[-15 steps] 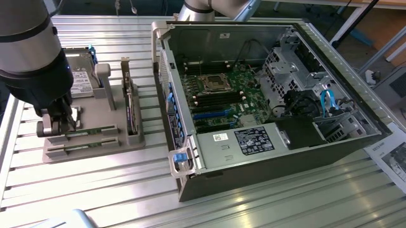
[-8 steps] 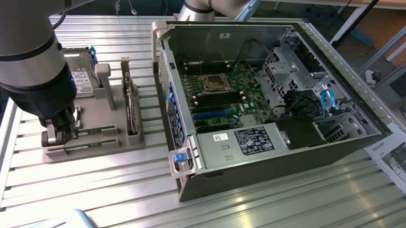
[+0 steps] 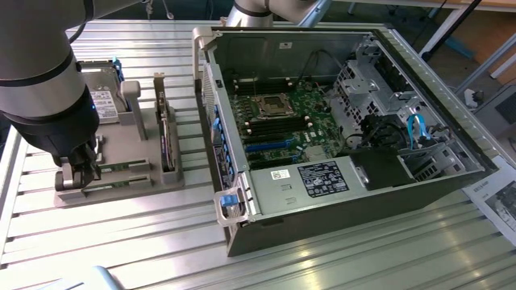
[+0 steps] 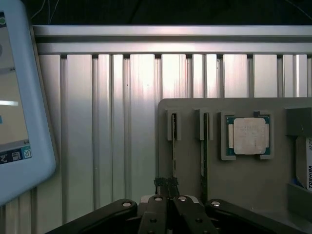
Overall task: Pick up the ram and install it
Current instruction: 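Pick up the ram and move it above insertion slot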
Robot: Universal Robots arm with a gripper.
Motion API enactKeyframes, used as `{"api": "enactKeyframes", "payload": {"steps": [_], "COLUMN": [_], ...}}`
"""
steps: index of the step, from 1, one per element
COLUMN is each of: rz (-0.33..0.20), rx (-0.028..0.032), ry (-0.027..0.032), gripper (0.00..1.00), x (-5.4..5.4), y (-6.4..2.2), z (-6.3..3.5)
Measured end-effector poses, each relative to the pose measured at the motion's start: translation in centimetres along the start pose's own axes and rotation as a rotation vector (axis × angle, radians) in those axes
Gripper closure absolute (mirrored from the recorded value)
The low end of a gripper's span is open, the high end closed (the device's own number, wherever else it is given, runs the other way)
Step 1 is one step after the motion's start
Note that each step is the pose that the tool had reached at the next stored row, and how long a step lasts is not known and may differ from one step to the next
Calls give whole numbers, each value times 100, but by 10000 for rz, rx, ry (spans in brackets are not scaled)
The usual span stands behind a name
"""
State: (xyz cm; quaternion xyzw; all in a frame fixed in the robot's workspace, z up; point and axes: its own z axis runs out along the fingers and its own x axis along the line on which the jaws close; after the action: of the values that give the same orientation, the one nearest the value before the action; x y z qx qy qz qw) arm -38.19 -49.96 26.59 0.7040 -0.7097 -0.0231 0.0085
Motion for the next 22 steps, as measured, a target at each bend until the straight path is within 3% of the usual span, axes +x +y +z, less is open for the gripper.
{"api": "enactKeyframes", "payload": {"steps": [9,10,16,19,22], "rz": [0,1,0,0,0], "rx": [0,0,0,0,0], "ry": [-1,0,-1,-1,0], "gripper": [89,83,82,69,69], "x": [0,0,0,0,1], "y": [0,0,0,0,0], "z": [0,0,0,0,0]}}
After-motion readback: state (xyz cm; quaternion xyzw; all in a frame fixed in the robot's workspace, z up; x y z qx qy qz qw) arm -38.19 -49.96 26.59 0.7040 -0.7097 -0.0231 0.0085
